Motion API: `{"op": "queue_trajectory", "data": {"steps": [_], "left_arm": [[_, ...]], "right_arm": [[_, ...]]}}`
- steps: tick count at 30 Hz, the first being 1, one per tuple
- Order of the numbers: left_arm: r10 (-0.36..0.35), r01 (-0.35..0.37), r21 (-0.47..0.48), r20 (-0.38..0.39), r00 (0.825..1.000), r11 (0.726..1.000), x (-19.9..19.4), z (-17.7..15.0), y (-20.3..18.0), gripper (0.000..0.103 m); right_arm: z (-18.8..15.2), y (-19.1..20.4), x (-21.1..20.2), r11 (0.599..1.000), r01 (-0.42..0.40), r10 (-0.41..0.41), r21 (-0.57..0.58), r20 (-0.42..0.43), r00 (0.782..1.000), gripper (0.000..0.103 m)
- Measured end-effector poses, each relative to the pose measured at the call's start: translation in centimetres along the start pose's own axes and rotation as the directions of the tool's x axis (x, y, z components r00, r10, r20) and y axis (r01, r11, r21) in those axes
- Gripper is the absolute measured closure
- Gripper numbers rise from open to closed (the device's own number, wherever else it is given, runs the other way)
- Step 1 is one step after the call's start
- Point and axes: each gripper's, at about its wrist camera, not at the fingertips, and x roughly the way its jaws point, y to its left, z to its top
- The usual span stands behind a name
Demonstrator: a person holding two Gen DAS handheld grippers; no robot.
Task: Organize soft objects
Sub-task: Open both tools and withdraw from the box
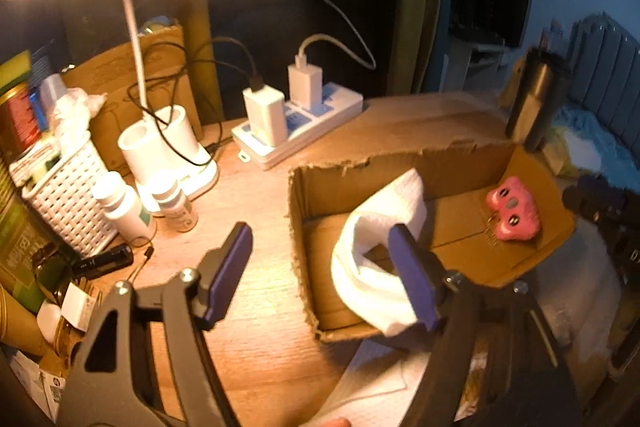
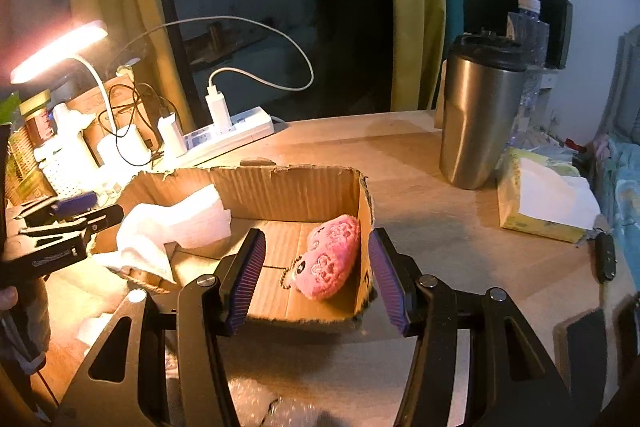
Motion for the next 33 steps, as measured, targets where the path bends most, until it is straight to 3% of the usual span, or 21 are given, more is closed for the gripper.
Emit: {"op": "queue_trajectory", "data": {"steps": [11,33], "left_arm": [[-0.086,0.085,0.031,0.048,0.995,0.996,-4.3,-1.7,-1.3,0.031],[-0.12,0.12,-0.002,0.068,0.99,0.993,-7.9,-5.9,0.2,0.031]], "right_arm": [[-1.1,1.3,-3.7,1.0,0.014,-0.013,-0.017,0.037,0.999,0.046],[-4.0,4.7,-7.9,0.997,0.041,-0.038,-0.061,0.051,0.998,0.046]]}}
